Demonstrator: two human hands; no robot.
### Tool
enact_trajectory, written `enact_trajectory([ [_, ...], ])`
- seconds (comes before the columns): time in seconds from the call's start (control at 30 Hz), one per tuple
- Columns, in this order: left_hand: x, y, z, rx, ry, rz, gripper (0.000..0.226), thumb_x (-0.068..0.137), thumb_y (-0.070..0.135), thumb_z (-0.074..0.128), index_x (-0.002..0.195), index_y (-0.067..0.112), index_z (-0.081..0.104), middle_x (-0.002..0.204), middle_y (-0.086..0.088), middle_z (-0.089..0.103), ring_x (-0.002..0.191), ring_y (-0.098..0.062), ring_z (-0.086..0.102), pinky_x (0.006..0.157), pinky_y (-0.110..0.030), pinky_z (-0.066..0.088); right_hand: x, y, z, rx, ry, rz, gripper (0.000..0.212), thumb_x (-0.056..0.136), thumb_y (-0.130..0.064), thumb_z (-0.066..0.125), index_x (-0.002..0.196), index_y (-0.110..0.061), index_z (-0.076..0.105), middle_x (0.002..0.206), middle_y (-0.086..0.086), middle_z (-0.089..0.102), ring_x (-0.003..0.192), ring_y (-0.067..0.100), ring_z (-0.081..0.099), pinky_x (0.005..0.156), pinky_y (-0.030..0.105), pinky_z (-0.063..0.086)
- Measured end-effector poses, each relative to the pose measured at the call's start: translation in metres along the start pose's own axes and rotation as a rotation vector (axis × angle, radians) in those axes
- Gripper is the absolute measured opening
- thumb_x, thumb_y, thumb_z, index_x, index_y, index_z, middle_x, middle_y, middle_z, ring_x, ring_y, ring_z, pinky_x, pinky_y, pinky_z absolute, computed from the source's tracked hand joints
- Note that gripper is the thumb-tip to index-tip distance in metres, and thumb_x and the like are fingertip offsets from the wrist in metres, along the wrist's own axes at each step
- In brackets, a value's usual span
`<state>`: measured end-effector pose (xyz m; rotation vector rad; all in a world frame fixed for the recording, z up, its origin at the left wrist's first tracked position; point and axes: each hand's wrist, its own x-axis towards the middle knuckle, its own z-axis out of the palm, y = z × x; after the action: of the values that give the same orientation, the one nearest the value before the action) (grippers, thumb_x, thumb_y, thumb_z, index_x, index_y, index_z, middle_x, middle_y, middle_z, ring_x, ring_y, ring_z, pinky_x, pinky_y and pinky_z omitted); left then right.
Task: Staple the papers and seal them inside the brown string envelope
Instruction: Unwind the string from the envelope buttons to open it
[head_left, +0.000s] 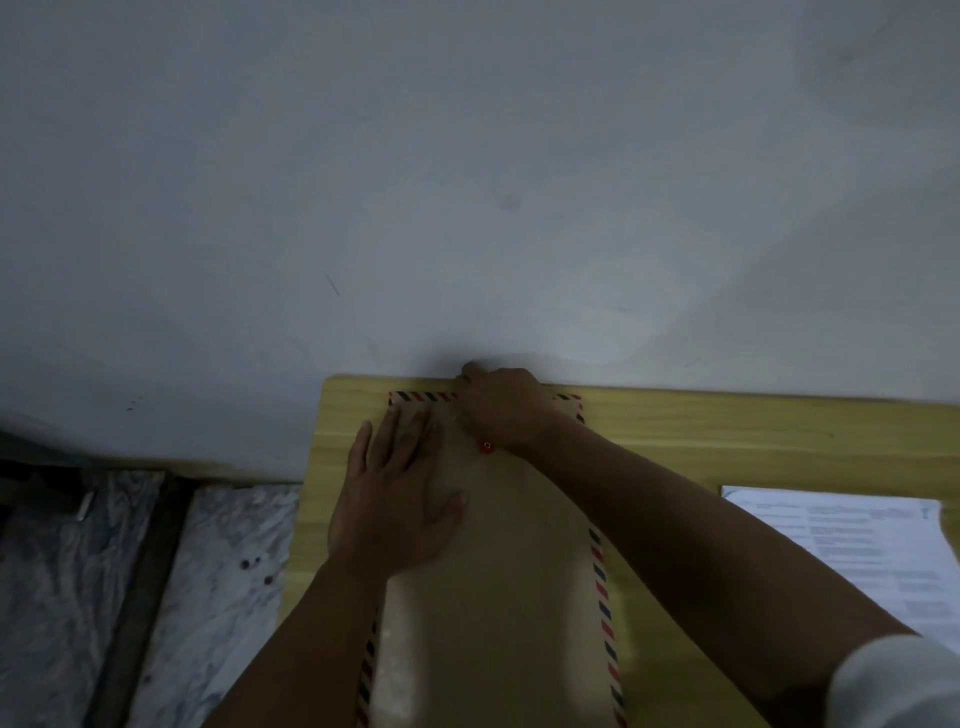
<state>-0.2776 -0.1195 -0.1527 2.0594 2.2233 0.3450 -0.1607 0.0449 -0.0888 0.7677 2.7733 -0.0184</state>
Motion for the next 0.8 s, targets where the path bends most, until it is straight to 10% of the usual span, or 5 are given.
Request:
enact_trajectory([
  [0.27,-0.001,0.0,0.002,0.017,0.02,0.003,0.081,0.092,0.067,0.045,0.152,0.014,0.043,0.166,-0.007,0.028,0.157,-0.031,0.014,0.123,-0.056,0.02,-0.04,0.011,0.016,0.936,0.5,0.528,0.012,0.077,-0.024,0.073,0.079,-0.017,0.064,0.076,-0.006,0.068,0.07,0.01,0.064,0.062,0.029,0.052],
  [0.47,-0.001,0.0,0.002,0.01,0.038,0.008,0.08,0.092,0.066,0.045,0.151,0.013,0.045,0.166,-0.007,0.028,0.157,-0.031,0.014,0.121,-0.057,0.022,-0.039,0.01,0.002,1.473,0.465,0.629,0.013,0.087,-0.013,0.065,0.076,-0.009,0.06,0.07,0.007,0.072,0.058,0.02,0.066,0.056,0.033,0.051],
  [0.8,-0.001,0.001,0.002,0.009,0.042,0.016,0.079,0.092,0.065,0.045,0.151,0.013,0.044,0.166,-0.007,0.027,0.157,-0.031,0.014,0.123,-0.056,0.019,-0.048,0.007,0.006,0.519,0.06,0.365,0.029,0.082,-0.044,0.067,0.087,-0.018,0.077,0.09,0.002,0.073,0.086,0.019,0.065,0.076,0.032,0.053],
])
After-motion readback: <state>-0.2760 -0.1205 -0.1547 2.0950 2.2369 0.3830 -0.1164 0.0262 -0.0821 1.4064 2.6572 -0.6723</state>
